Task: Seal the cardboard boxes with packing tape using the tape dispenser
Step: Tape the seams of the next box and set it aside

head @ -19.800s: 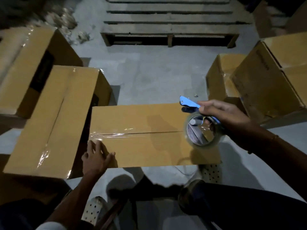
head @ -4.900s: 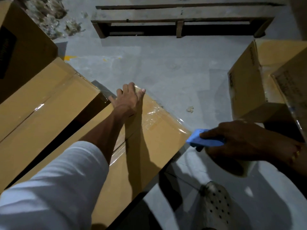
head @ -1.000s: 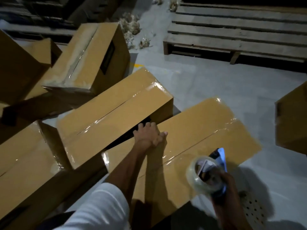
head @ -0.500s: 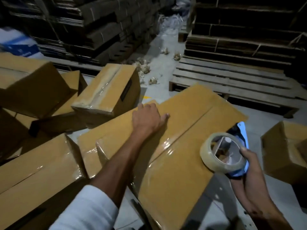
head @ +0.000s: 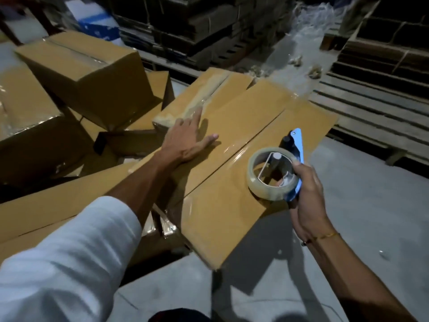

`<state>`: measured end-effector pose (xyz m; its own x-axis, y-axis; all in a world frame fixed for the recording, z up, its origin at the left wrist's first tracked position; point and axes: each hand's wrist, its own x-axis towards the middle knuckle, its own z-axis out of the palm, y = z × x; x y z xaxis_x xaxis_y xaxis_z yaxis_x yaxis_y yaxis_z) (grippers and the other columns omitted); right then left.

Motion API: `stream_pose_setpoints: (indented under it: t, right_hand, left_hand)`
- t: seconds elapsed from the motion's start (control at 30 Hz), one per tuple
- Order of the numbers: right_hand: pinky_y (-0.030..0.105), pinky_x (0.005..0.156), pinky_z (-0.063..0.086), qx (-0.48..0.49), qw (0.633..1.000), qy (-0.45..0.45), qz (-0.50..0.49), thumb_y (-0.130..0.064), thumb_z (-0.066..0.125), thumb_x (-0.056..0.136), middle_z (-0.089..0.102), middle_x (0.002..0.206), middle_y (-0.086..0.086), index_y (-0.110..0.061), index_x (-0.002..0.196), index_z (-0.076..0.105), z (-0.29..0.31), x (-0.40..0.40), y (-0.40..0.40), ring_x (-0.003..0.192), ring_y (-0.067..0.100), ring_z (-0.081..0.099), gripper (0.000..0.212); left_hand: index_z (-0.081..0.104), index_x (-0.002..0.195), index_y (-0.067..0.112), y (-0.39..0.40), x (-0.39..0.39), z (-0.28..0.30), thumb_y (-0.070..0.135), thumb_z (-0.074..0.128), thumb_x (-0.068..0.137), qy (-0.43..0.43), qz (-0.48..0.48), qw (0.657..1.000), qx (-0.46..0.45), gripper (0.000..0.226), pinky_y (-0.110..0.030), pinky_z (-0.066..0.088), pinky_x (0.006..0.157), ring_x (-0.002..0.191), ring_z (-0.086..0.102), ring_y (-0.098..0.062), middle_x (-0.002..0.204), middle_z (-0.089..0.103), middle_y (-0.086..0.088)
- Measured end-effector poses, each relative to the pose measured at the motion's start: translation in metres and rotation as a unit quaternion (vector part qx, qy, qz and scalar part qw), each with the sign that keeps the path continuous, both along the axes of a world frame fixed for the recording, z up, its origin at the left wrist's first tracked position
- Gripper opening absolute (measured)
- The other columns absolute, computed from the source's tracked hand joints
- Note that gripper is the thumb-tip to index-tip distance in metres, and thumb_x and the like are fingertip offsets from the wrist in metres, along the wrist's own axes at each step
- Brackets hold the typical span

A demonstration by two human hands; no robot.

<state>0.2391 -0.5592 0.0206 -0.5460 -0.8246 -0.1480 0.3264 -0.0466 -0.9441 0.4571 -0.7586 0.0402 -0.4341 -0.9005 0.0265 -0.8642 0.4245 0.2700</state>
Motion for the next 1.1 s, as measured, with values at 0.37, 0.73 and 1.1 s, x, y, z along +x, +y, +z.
stream_pose_setpoints:
  t: [0.37,0.73,1.1]
  right_hand:
    - [0.037,0.077,0.041,-0.014,0.989,-0.146,0.006,-0.041,0.054,0.09,0.066,0.115,0.006,-0.017,0.127,0.064,0.006,-0.022,-0.02,0.103,0.023,0.055,0.045]
    - [0.043,0.088,0.041,0.006,0.983,-0.184,0.011,-0.037,0.049,0.094,0.068,0.114,0.004,-0.022,0.133,0.061,0.026,-0.024,0.066,0.104,0.02,0.056,0.043]
    - [0.032,0.072,0.052,0.006,0.984,-0.169,-0.059,-0.035,0.047,0.096,0.071,0.115,0.005,-0.022,0.129,0.063,0.078,-0.059,0.162,0.093,0.017,0.065,0.039]
  left_hand:
    - [0.0,0.158,0.032,0.127,-0.061,-0.001,0.077,0.019,0.092,-0.115,-0.098,0.985,0.081,0.082,-0.075,-0.013,0.11,0.152,-0.018,-0.032,0.166,-0.019,-0.007]
    - [-0.019,0.154,0.039,0.141,-0.034,-0.035,0.059,0.035,0.101,-0.167,-0.069,0.983,0.018,0.078,-0.075,0.007,0.113,0.152,-0.011,-0.038,0.166,-0.018,-0.006]
    - [0.006,0.16,0.032,0.166,-0.088,0.006,0.038,0.057,0.099,-0.131,-0.024,0.986,0.104,0.08,-0.063,0.011,0.12,0.153,-0.006,-0.038,0.168,-0.009,-0.007]
